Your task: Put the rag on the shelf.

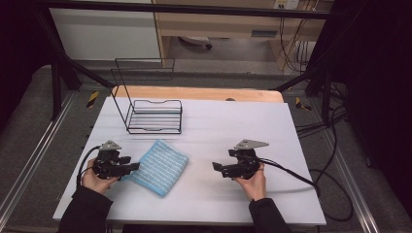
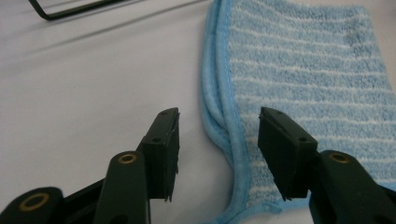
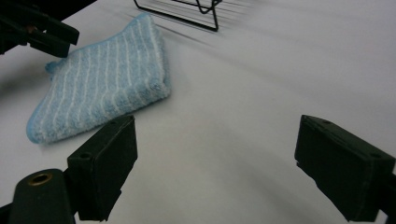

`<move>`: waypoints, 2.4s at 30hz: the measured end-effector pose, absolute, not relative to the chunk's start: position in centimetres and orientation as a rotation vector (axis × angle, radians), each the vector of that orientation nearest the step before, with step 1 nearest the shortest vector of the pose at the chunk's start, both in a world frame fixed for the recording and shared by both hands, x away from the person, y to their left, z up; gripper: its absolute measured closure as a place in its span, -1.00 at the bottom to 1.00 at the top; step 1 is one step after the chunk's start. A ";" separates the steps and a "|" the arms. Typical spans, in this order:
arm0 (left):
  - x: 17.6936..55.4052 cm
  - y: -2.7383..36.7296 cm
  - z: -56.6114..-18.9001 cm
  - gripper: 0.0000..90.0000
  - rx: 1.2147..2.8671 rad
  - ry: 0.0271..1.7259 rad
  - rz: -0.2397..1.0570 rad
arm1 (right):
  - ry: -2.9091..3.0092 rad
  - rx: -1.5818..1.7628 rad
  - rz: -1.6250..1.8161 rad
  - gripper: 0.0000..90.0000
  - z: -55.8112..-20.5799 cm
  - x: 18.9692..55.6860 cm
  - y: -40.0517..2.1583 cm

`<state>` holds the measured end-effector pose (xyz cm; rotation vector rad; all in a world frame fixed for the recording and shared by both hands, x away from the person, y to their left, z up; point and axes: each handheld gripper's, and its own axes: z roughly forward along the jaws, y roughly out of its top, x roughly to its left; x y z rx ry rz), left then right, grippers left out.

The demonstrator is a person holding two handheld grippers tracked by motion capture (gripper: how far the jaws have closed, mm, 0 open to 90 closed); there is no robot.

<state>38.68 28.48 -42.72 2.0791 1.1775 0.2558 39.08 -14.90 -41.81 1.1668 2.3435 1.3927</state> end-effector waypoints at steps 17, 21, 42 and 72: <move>39.1 28.1 -43.8 0.41 2.087 1.161 0.272 | 2.326 1.281 1.372 -0.02 -44.7 40.9 -5.4; 39.0 28.0 -44.0 0.56 2.085 1.175 0.229 | 2.337 1.264 1.354 0.19 -45.3 40.8 -4.6; 37.9 27.6 -43.7 0.95 2.084 1.234 0.135 | 2.353 1.338 1.396 0.85 -44.9 41.5 -4.6; 37.0 25.0 -44.6 0.70 2.091 1.150 0.168 | 2.413 1.223 1.338 0.05 -43.2 38.8 -5.5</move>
